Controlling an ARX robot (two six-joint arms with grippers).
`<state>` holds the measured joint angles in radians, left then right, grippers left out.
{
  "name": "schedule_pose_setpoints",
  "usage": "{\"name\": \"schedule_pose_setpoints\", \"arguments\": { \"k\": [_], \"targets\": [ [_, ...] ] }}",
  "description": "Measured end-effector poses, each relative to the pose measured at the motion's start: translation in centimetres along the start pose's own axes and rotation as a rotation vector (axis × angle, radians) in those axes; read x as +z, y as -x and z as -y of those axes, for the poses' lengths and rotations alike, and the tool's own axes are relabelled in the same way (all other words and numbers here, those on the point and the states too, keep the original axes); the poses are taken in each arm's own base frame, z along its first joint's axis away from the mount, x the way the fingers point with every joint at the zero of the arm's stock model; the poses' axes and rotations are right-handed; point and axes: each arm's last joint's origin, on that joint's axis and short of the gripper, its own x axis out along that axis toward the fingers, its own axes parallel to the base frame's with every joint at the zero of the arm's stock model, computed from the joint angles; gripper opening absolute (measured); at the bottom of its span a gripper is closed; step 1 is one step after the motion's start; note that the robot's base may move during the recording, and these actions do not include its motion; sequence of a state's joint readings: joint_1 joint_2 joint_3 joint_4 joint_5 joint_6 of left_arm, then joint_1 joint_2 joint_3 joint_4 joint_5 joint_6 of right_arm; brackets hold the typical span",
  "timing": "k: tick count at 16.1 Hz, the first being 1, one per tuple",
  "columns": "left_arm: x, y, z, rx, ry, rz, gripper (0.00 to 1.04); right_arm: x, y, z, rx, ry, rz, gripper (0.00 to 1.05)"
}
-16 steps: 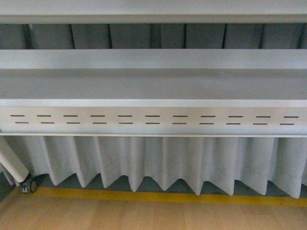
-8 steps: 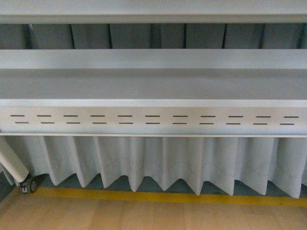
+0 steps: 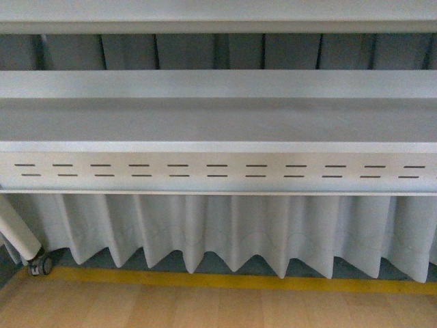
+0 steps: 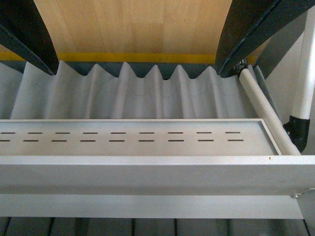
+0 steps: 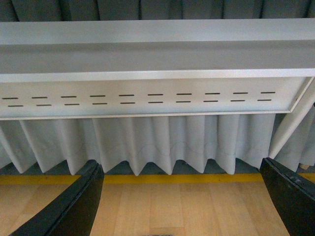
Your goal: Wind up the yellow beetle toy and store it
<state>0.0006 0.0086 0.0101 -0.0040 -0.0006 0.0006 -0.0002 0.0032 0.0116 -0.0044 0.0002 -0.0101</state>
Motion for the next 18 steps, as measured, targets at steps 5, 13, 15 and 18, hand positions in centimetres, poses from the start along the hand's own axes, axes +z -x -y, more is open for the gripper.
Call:
{"name": "schedule_pose_setpoints", "arguments": {
  "k": [5,13,15,18],
  "targets": [
    [0.00,0.00,0.00,0.000,0.000,0.000,0.98,0.00,0.00,0.00,0.000,0.000,0.000,0.98],
    [-0.01,0.00,0.00,0.000,0.000,-0.002,0.98,-0.02,0.00,0.00,0.000,0.000,-0.002,0.98],
    [-0.03,0.00,0.00,0.000,0.000,-0.003,0.98,-0.01,0.00,0.00,0.000,0.000,-0.001,0.98],
    [0.00,0.00,0.00,0.000,0.000,0.000,0.98,0.00,0.00,0.00,0.000,0.000,0.000,0.98]
  ]
}}
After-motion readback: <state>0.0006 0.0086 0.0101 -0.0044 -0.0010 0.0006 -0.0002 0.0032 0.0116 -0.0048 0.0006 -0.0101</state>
